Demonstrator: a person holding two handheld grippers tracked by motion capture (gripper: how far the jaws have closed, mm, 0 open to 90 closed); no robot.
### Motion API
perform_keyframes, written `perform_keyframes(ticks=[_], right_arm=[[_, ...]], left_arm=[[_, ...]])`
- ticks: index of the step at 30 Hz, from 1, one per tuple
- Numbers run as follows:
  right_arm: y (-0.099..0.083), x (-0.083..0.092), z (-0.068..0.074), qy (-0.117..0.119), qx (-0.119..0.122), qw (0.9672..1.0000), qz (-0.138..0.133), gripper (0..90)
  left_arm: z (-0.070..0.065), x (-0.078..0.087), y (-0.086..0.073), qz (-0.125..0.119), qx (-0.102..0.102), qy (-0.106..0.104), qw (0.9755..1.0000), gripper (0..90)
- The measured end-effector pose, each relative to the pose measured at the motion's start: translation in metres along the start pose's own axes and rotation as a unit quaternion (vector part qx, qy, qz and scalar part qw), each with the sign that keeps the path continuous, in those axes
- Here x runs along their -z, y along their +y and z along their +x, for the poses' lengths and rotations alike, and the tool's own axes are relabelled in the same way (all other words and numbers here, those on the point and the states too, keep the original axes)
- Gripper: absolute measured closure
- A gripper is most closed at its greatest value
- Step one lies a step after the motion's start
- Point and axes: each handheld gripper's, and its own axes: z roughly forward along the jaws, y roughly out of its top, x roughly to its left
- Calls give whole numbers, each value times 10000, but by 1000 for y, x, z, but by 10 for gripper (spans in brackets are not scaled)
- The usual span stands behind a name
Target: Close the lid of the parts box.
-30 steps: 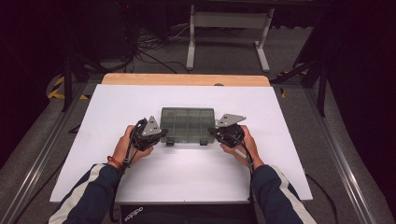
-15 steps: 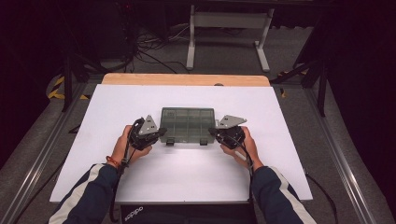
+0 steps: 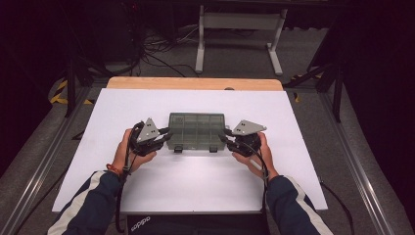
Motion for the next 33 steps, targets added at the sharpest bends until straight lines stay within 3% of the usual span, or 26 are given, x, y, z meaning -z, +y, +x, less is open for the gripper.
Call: perform_keyframes(ticks=[6,14,25,33], right_arm=[[-2,0,-2,-50,-61,10000,-53,456],[-3,-5,0,-226,-86,9997,3,212],[-4,-7,-2,-307,-218,9992,-104,60],[-3,-5,-1,-414,-146,9989,-148,50]], left_arm=[[1,3,-1,-119,31,25,9999,466],[2,1,-2,-127,132,143,9997,282],[2,-2,-3,-172,292,179,9993,96],[2,-2,-3,-158,227,203,9994,48]])
